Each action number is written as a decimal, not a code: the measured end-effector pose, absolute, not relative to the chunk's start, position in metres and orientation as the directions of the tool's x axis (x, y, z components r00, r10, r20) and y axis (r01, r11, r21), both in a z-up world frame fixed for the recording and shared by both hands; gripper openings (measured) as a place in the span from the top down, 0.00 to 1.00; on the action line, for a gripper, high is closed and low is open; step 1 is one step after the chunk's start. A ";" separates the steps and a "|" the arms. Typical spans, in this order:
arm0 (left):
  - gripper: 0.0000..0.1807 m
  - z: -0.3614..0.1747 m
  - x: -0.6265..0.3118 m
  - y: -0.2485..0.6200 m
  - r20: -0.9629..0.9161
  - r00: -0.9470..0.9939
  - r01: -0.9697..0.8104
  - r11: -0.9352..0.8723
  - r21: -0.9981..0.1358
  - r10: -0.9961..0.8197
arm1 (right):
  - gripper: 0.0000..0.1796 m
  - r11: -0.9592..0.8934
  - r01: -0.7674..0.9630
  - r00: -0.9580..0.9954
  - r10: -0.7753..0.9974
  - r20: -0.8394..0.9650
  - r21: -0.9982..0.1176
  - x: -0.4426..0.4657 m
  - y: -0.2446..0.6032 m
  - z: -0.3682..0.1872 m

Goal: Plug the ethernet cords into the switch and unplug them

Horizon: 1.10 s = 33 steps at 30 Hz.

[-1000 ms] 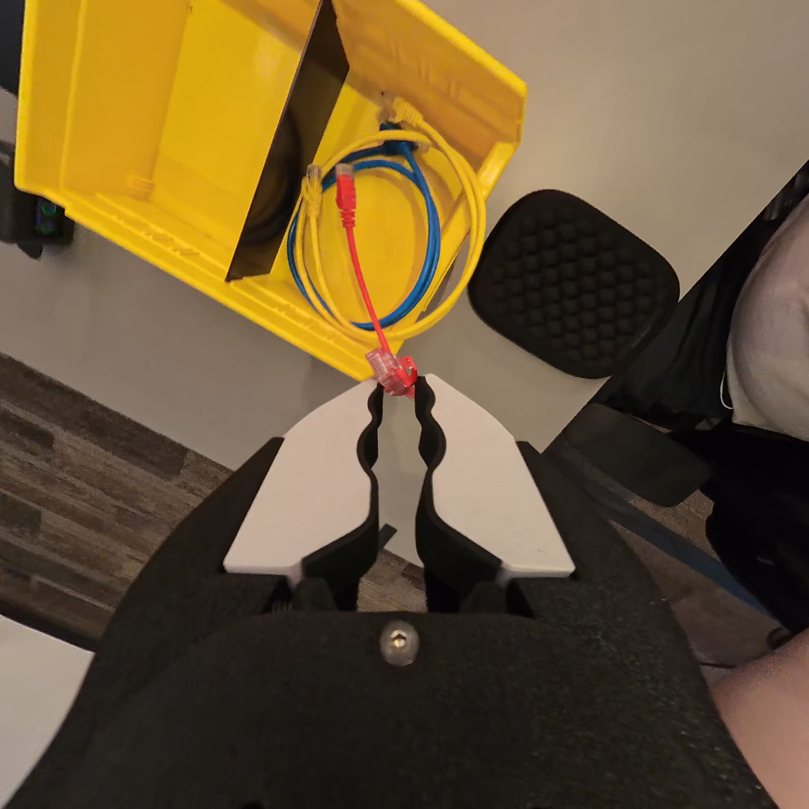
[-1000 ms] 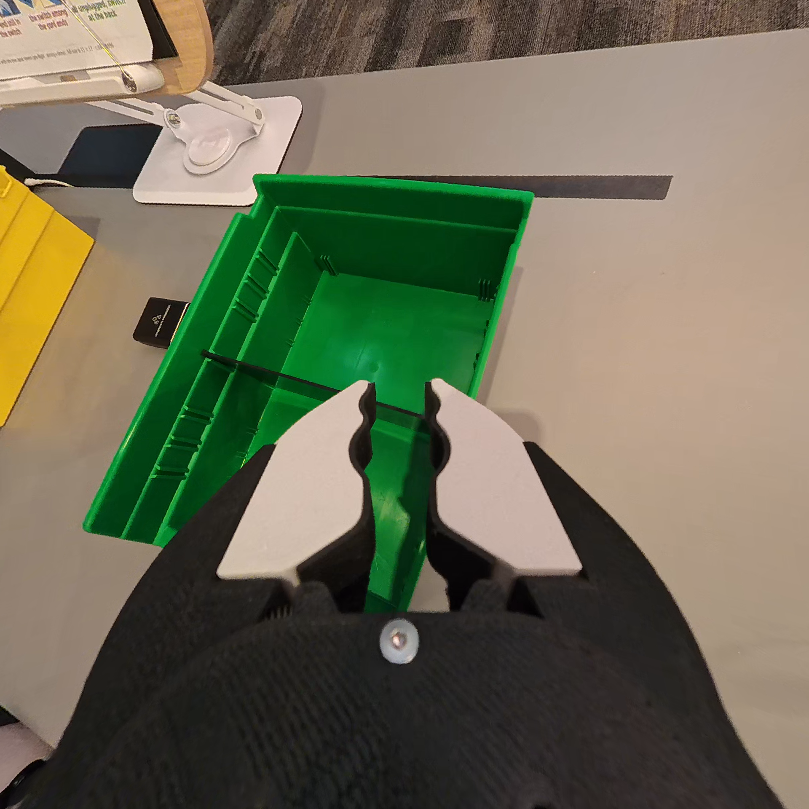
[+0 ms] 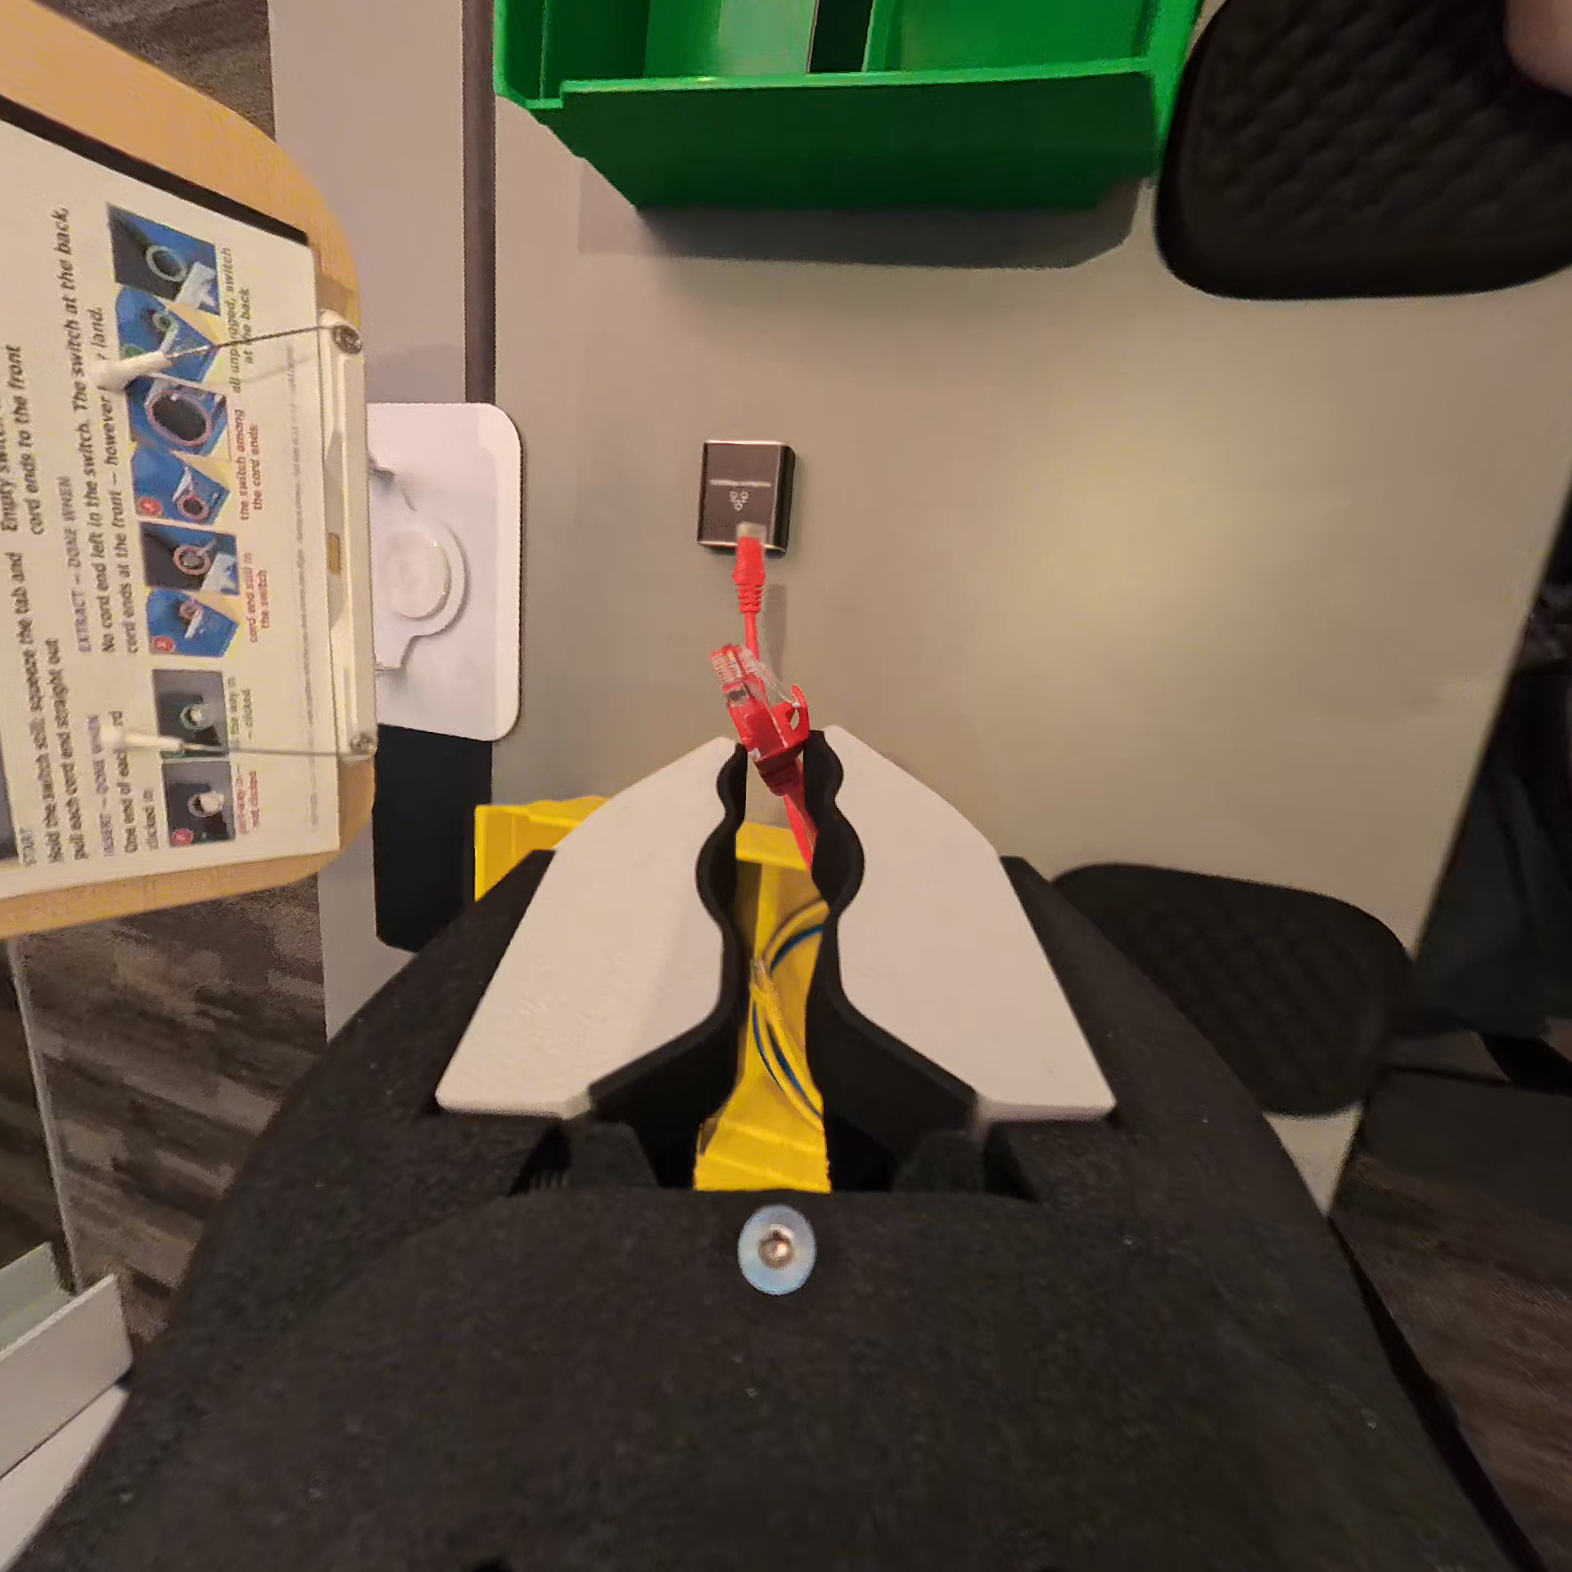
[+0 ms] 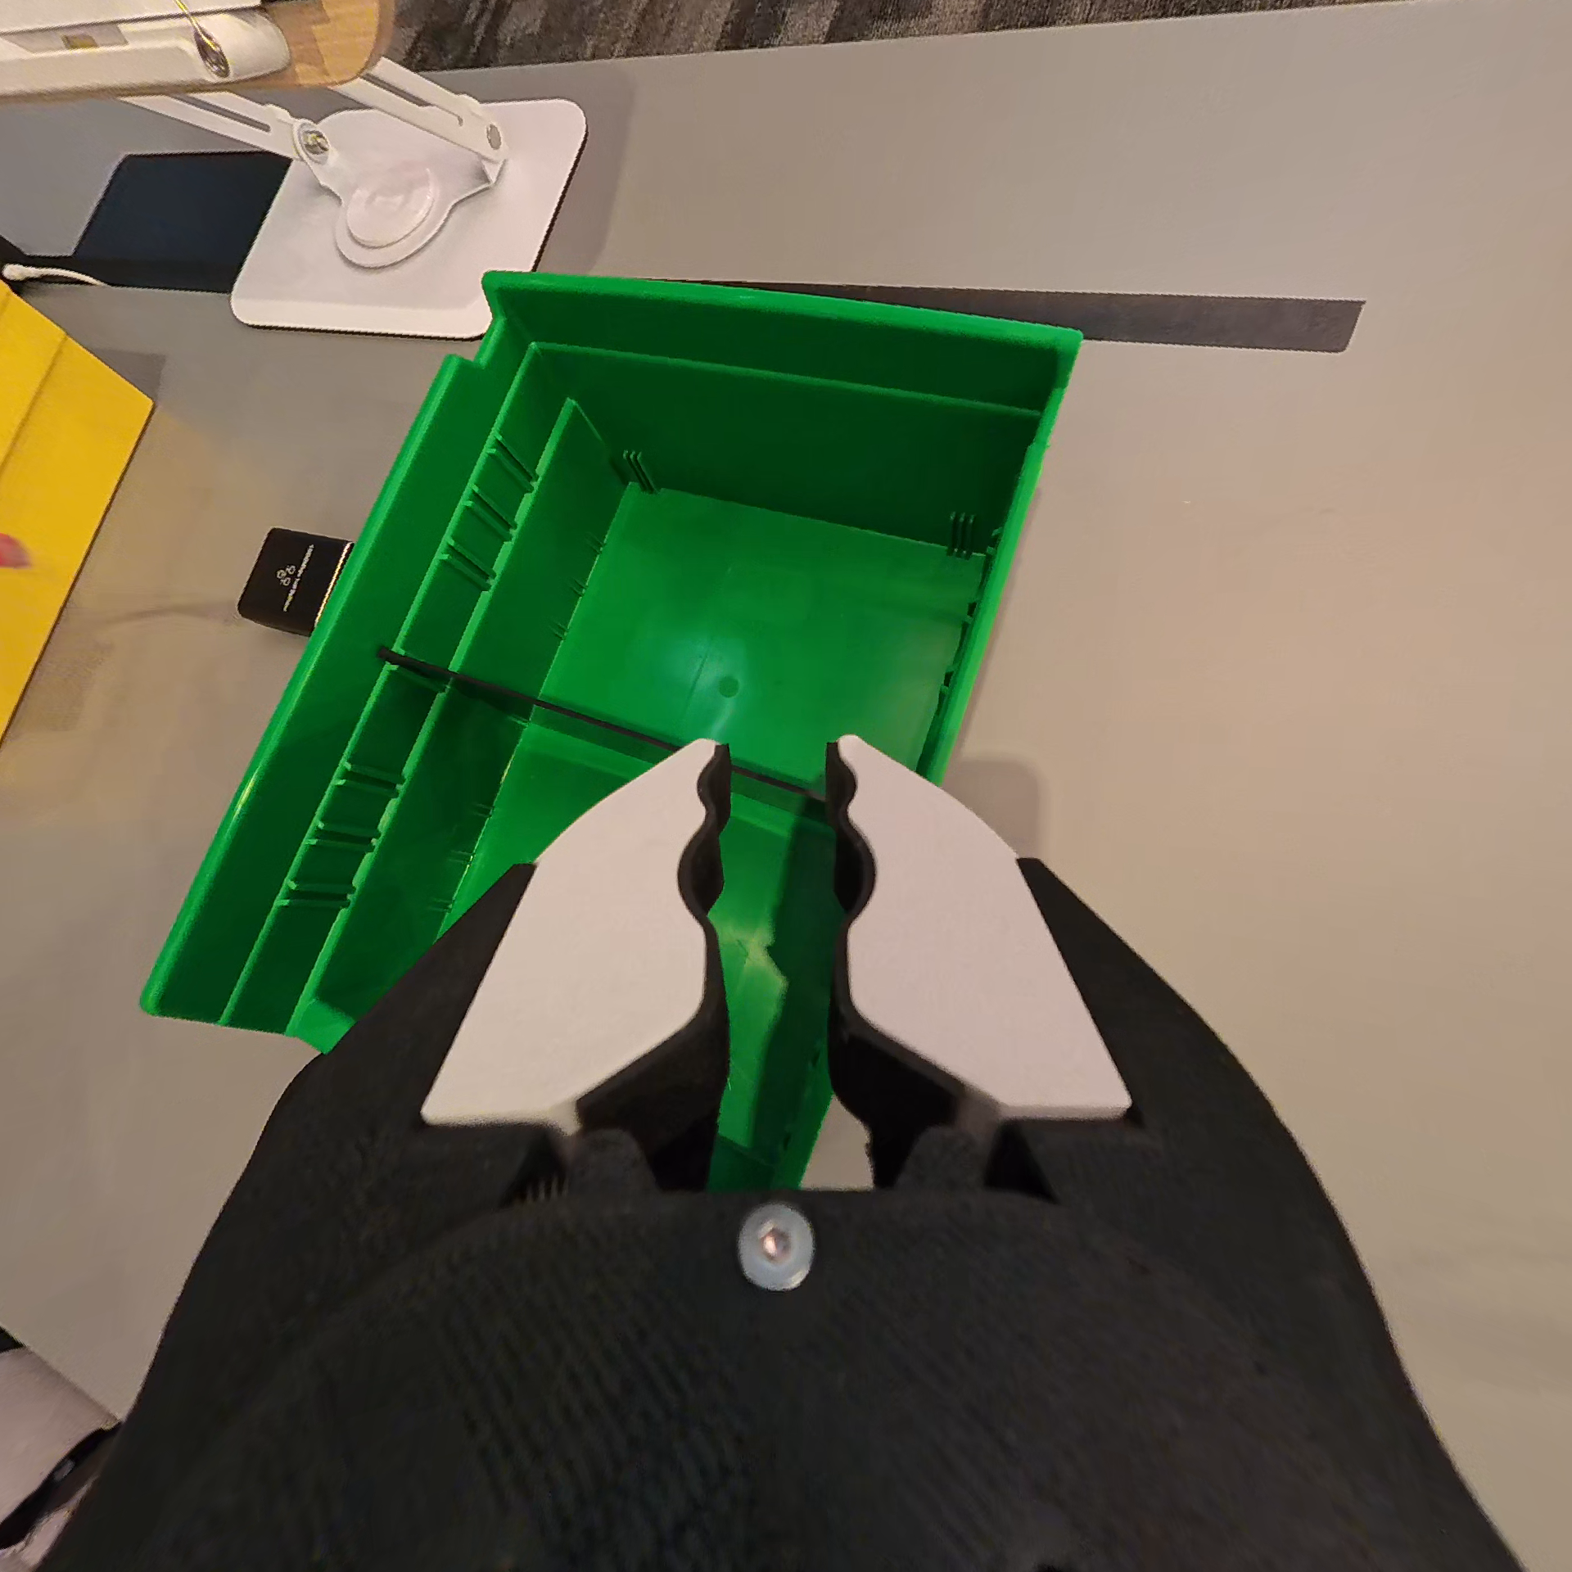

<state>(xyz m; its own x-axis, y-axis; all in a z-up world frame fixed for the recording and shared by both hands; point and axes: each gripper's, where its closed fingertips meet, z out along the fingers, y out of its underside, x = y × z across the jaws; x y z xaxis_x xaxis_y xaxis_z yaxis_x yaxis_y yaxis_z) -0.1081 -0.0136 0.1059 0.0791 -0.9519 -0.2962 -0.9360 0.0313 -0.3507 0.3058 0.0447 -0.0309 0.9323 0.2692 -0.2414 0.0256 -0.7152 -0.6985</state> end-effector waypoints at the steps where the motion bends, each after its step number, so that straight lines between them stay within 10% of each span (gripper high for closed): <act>1: 0.93 0.094 -0.103 -0.007 -0.313 0.090 -0.944 0.019 -0.330 -0.945 | 0.87 -0.716 0.028 0.932 0.271 -0.241 -0.698 0.305 0.045 -0.031; 22: 0.94 -0.077 -0.030 0.033 -0.380 0.084 -0.993 -0.045 -0.111 -0.921 | 0.87 -0.738 0.116 0.917 0.338 -0.214 -0.665 0.289 0.044 -0.038; 33: 0.88 -0.141 0.021 0.014 -0.069 0.234 -0.914 -0.195 -0.355 -0.970 | 0.87 -0.754 0.147 0.909 0.358 -0.213 -0.640 0.284 0.043 -0.045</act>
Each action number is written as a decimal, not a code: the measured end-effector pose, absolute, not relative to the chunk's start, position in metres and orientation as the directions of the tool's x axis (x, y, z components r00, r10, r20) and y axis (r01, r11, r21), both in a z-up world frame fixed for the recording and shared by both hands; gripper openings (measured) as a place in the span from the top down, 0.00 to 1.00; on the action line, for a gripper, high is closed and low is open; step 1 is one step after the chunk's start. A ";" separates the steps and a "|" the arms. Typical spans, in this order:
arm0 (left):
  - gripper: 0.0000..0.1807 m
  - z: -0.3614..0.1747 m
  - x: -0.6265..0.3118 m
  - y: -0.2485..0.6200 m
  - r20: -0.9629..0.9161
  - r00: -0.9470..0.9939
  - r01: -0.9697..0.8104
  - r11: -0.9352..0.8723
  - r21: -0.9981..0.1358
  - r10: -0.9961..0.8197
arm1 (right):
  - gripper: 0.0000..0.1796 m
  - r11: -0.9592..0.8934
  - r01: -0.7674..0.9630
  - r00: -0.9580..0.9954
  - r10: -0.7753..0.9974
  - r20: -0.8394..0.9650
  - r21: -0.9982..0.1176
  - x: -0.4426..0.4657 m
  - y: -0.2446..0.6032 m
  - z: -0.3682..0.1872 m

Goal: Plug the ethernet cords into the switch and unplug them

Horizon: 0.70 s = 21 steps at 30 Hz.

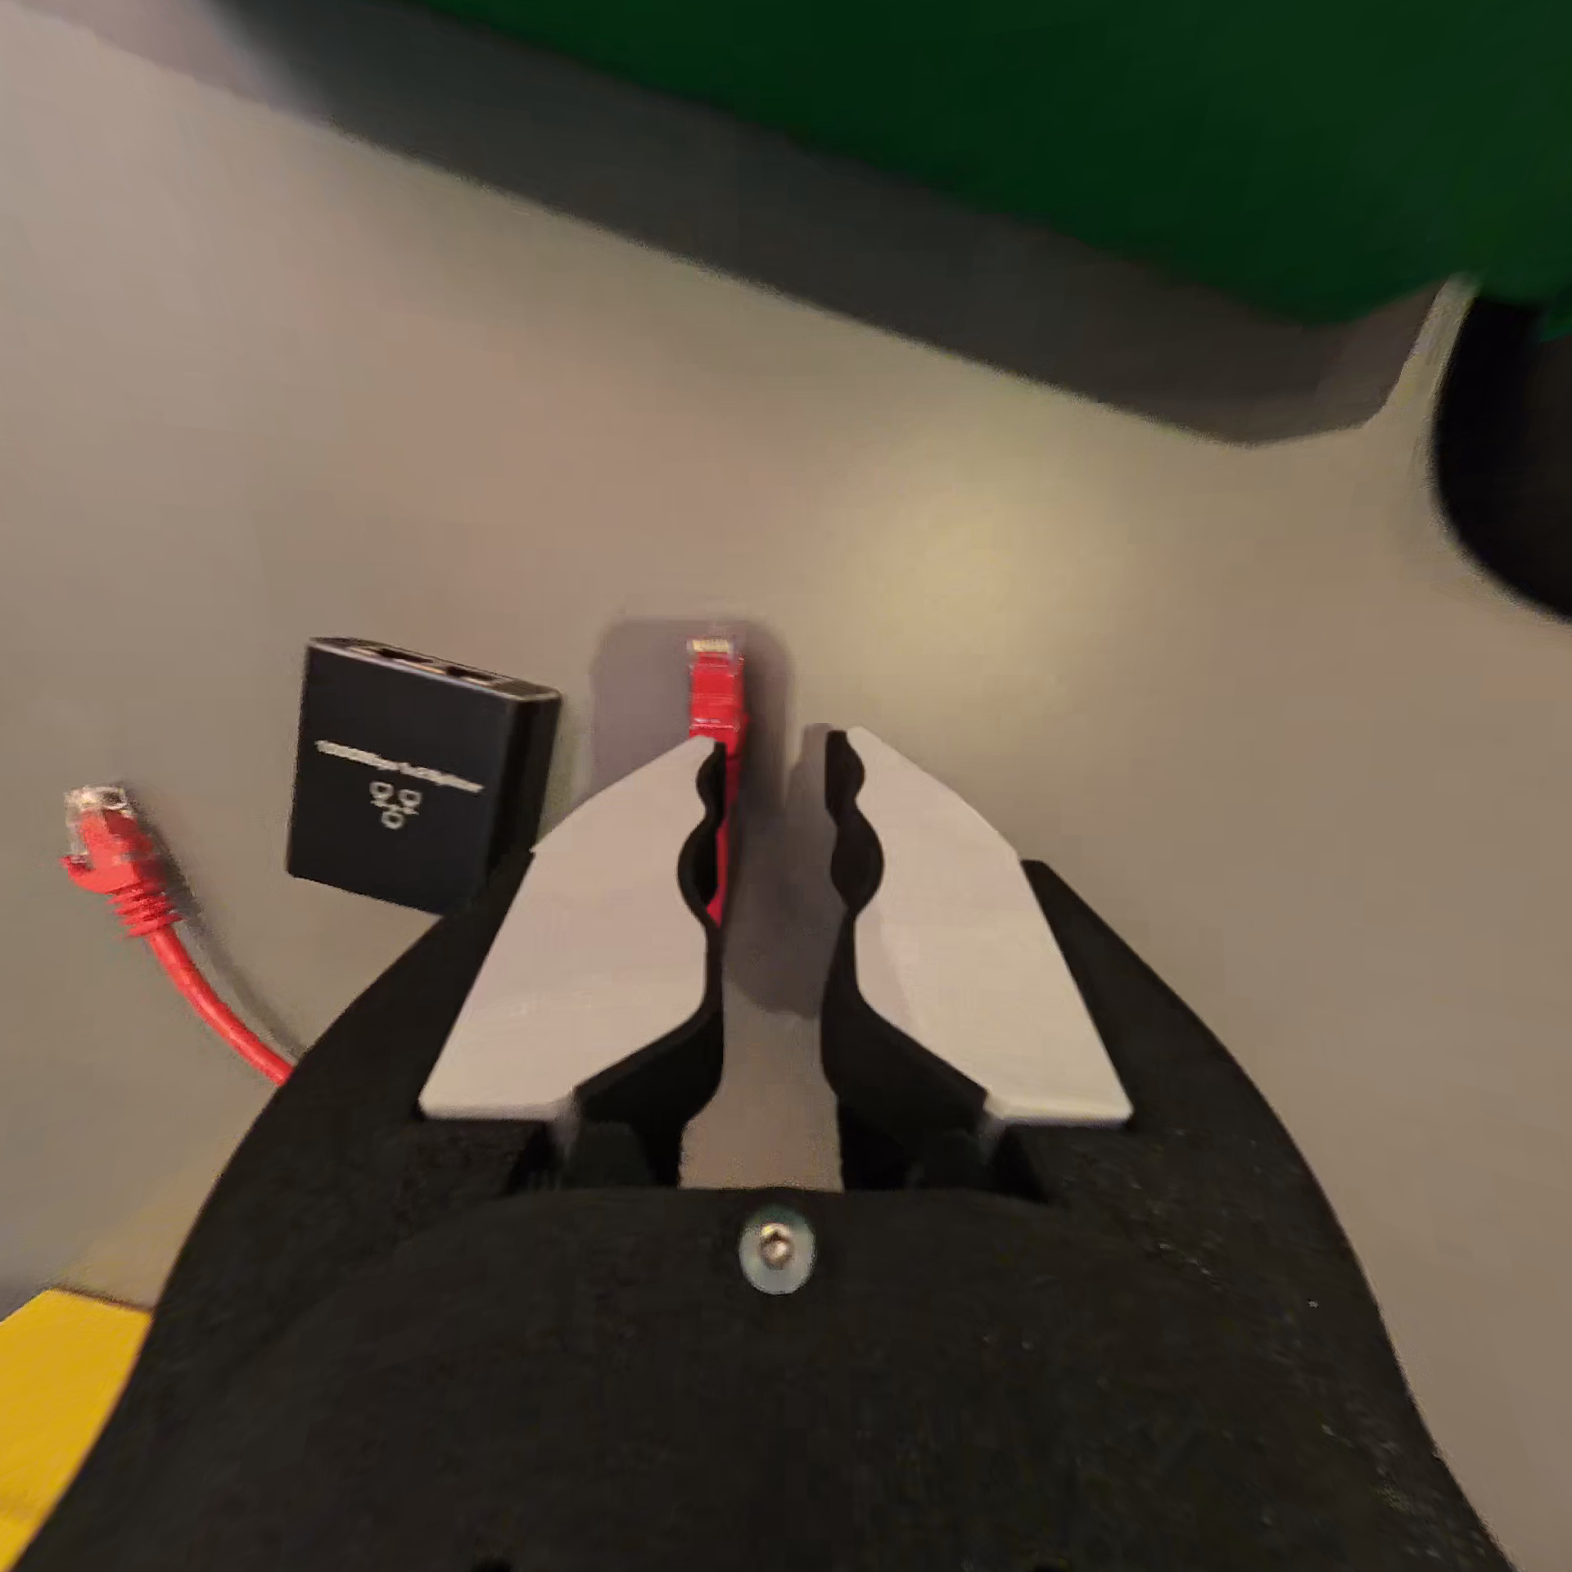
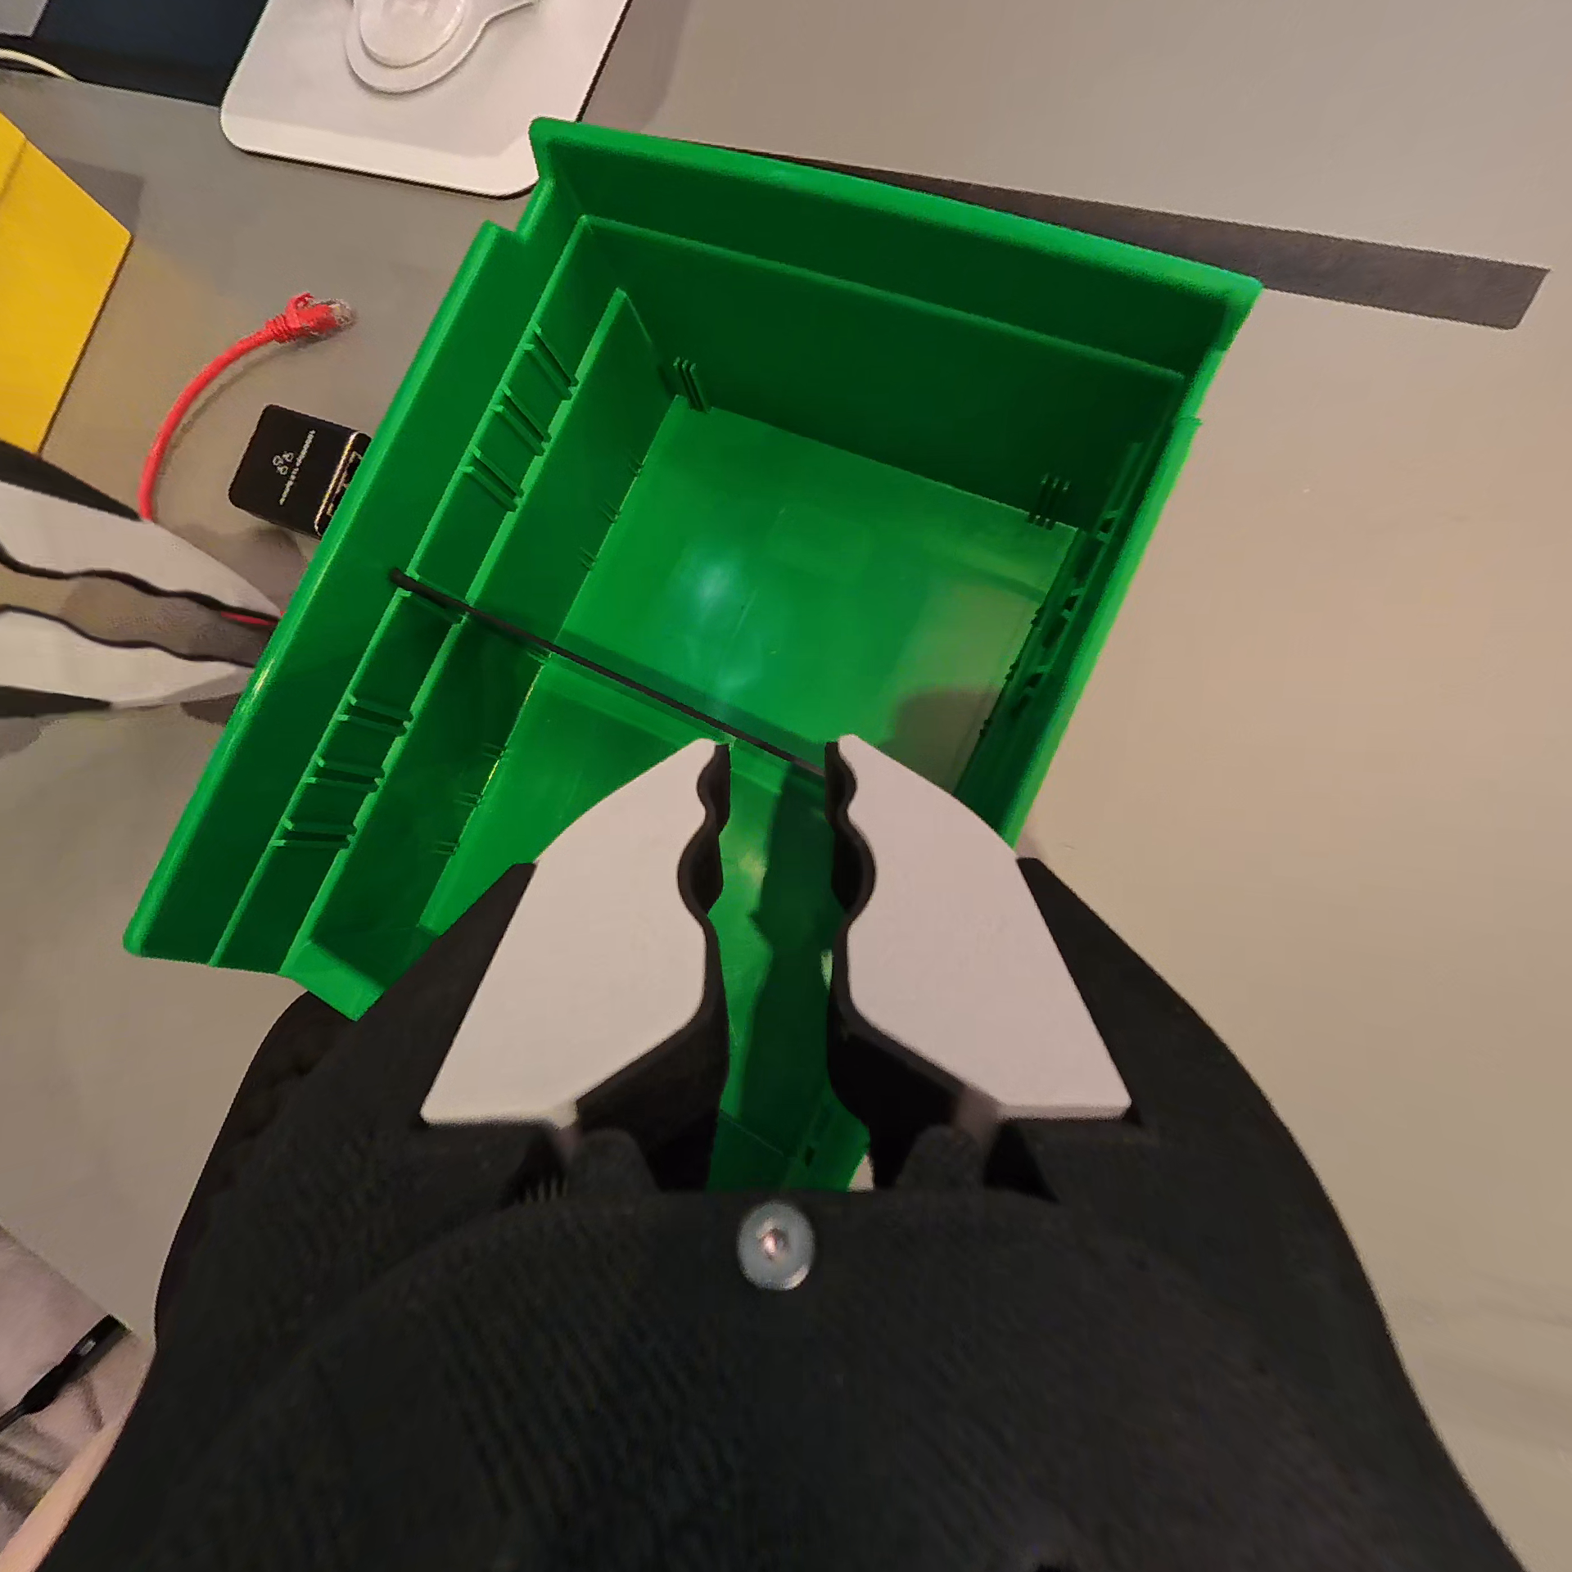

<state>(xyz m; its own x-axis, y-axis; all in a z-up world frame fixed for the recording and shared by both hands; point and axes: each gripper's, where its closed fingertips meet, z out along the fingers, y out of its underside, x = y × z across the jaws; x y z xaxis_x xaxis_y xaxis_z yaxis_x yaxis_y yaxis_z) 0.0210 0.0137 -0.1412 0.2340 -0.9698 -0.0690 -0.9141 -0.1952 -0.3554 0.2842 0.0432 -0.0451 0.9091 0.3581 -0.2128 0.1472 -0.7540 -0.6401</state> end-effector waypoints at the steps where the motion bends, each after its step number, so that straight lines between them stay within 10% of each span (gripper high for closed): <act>1: 0.88 -0.131 0.023 0.016 -0.058 0.254 -0.886 -0.208 -0.415 -0.966 | 0.87 -0.754 0.144 0.910 0.355 -0.214 -0.641 0.285 0.043 -0.045; 9: 0.78 0.009 -0.070 0.020 -0.240 0.431 -0.692 -0.148 -0.706 -0.870 | 0.87 -0.738 0.132 0.909 0.357 -0.217 -0.662 0.285 0.045 -0.039; 21: 0.84 -0.079 -0.285 -0.057 -0.177 0.511 -0.833 -0.434 -0.344 -0.841 | 0.87 -0.748 0.168 0.912 0.365 -0.188 -0.642 0.281 0.042 -0.042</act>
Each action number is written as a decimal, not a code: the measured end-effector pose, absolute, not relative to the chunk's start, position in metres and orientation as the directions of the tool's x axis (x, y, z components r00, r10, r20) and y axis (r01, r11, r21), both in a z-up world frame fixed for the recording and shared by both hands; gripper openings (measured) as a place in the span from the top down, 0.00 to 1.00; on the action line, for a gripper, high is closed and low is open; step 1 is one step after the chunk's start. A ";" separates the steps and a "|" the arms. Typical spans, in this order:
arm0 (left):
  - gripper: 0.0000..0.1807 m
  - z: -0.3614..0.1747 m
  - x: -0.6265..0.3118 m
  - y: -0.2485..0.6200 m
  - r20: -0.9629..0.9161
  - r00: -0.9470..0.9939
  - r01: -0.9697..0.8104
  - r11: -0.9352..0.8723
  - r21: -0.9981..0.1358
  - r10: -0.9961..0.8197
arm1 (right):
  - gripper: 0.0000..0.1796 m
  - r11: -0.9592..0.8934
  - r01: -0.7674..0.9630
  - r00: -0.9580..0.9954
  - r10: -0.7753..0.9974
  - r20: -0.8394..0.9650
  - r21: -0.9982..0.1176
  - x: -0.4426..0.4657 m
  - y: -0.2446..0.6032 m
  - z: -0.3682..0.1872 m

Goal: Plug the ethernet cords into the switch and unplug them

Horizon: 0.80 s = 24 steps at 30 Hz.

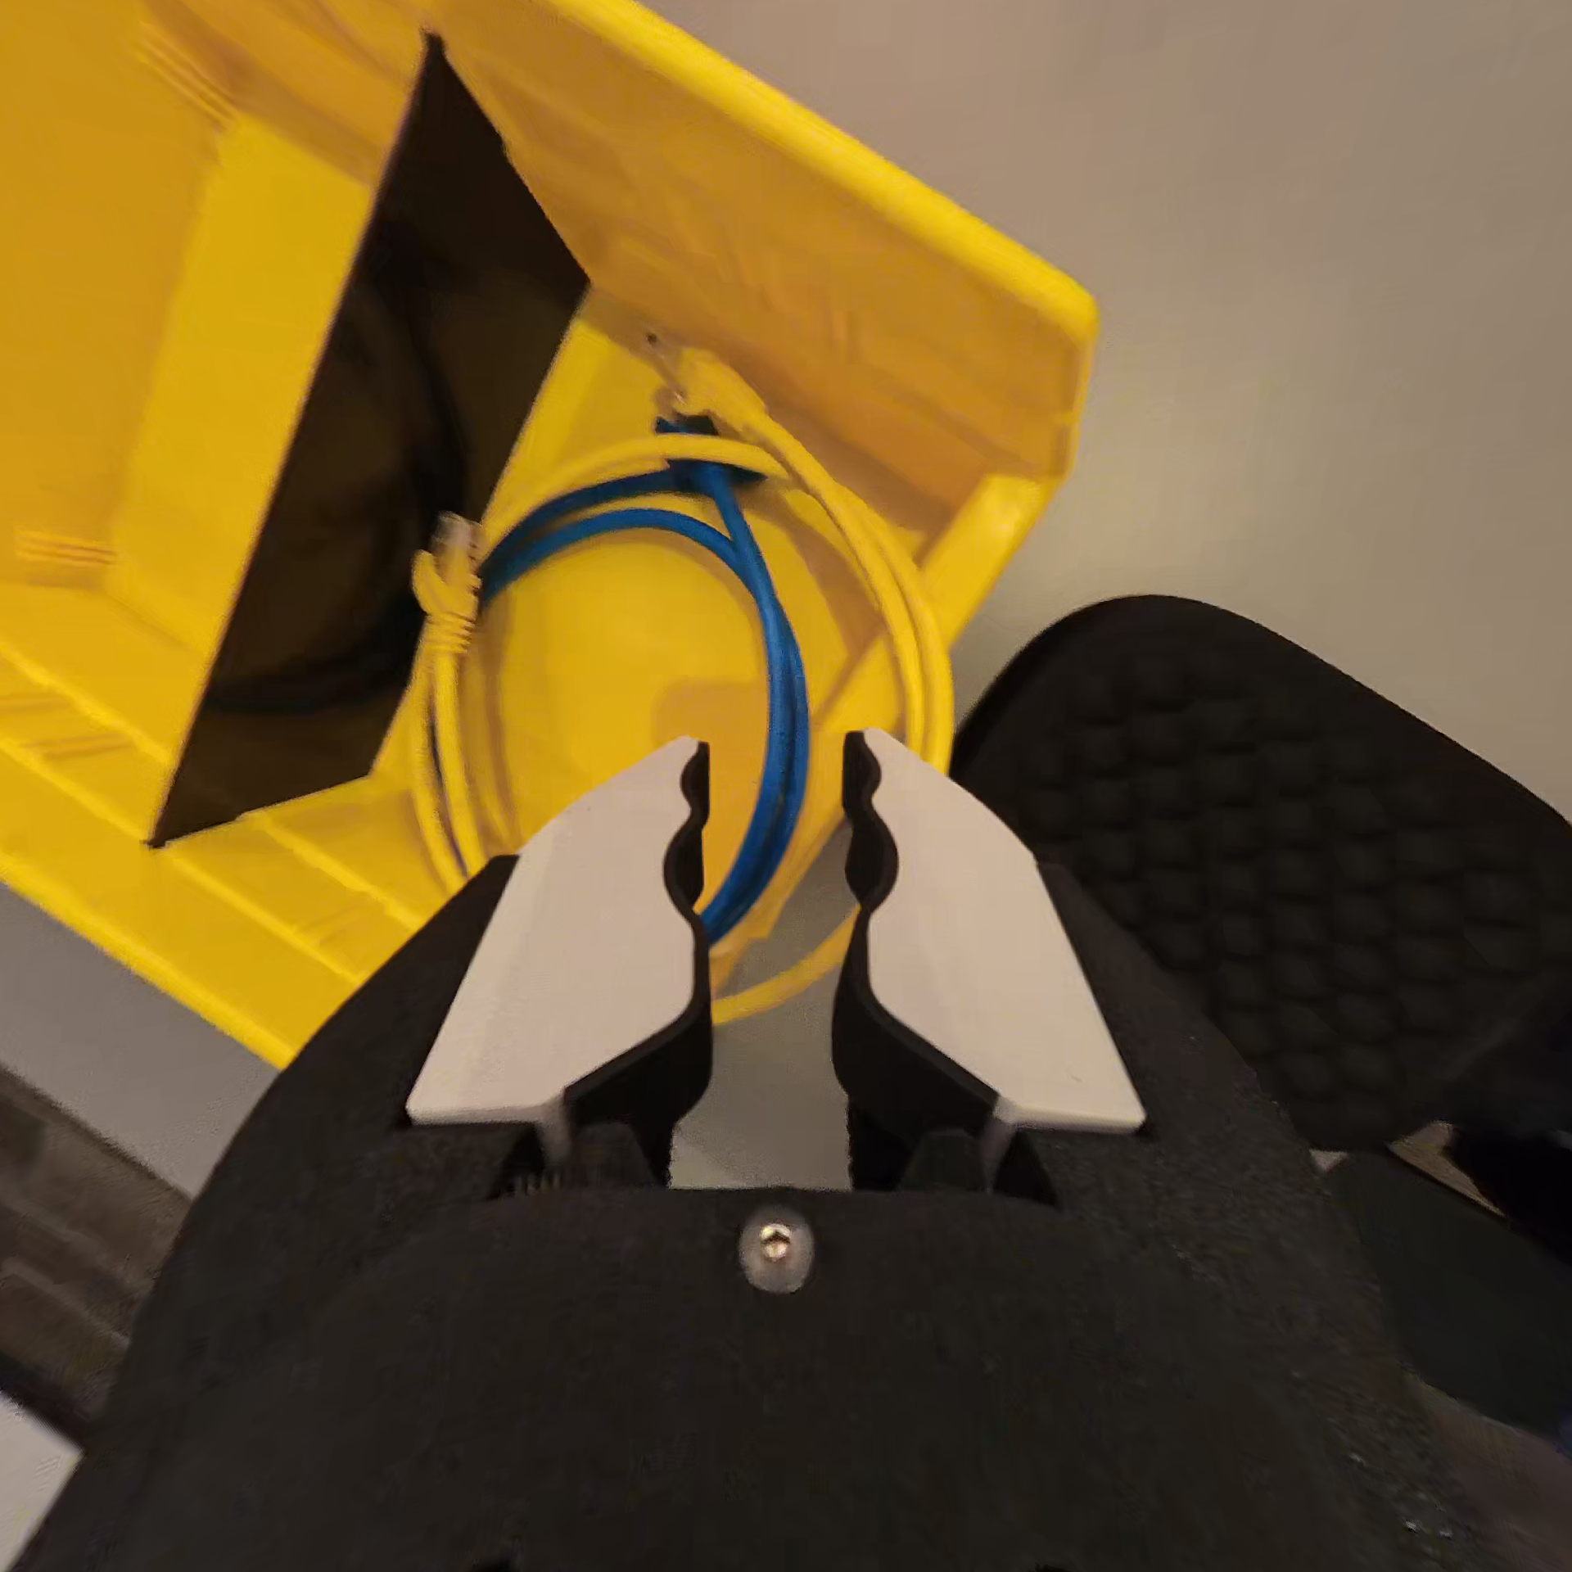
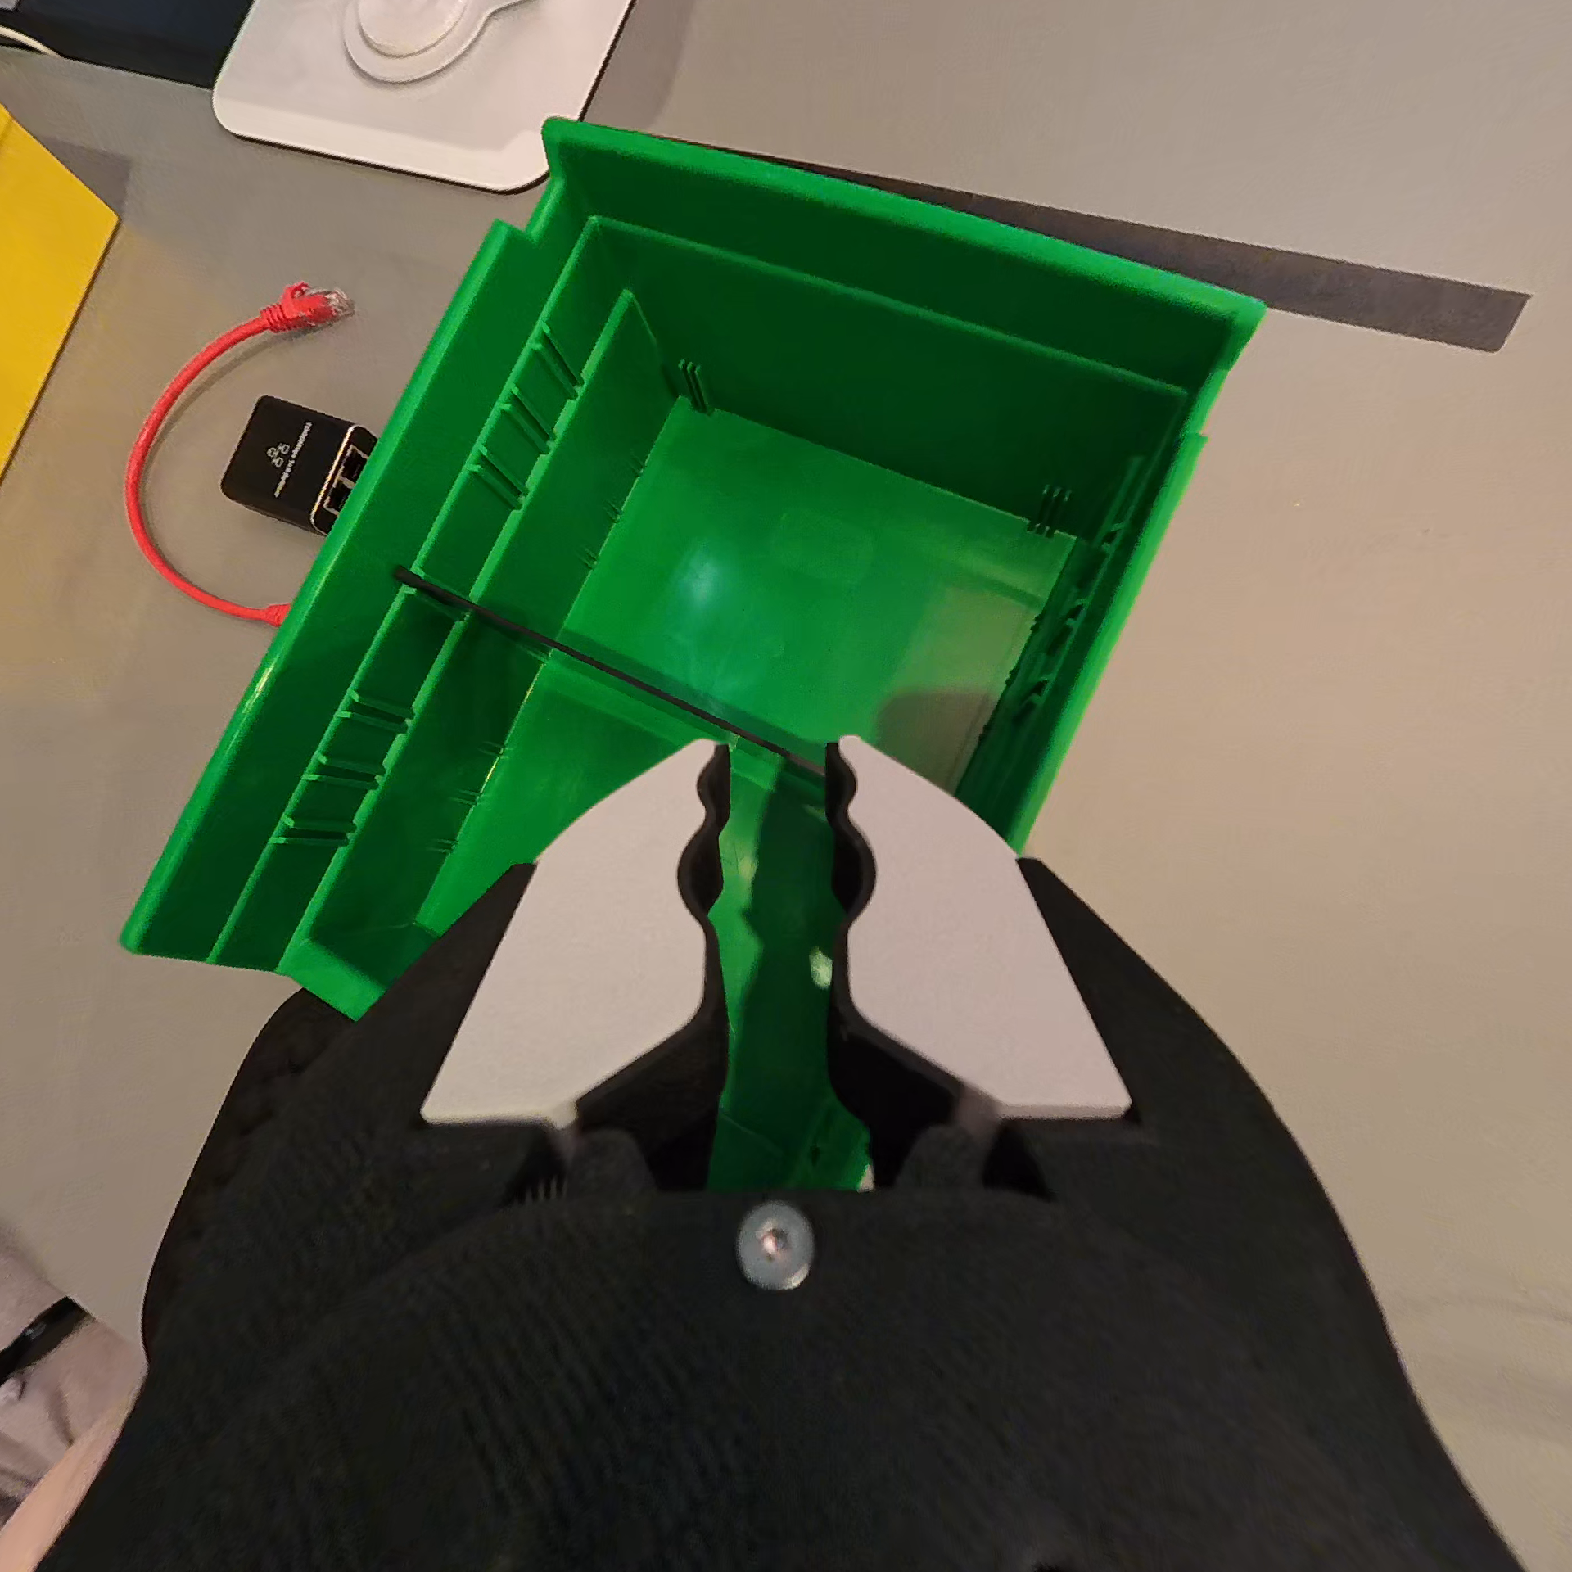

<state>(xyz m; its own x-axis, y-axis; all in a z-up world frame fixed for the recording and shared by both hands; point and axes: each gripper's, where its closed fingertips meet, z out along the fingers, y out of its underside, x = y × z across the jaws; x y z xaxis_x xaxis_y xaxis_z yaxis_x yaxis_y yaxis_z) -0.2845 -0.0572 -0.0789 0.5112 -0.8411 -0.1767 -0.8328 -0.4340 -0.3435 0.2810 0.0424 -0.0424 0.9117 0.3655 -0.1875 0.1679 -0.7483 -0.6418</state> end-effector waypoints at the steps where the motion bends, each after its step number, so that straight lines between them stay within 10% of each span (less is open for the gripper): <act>1: 0.84 -0.080 -0.285 -0.061 -0.161 0.518 -0.824 -0.439 -0.358 -0.840 | 0.87 -0.752 0.169 0.912 0.365 -0.188 -0.637 0.281 0.042 -0.044; 5: 0.84 -0.072 -0.270 -0.081 -0.106 0.484 -0.795 -0.386 -0.468 -0.869 | 0.87 -0.766 0.173 0.915 0.358 -0.187 -0.619 0.283 0.040 -0.048; 14: 0.85 -0.108 -0.291 -0.083 -0.359 0.427 -0.899 -0.344 -0.272 -0.830 | 0.87 -0.773 0.198 0.911 0.372 -0.177 -0.603 0.279 0.040 -0.051; 24: 0.96 -0.075 -0.291 -0.078 -0.356 0.457 -0.878 -0.350 -0.326 -0.815 | 0.87 -0.774 0.194 0.910 0.372 -0.184 -0.603 0.281 0.040 -0.053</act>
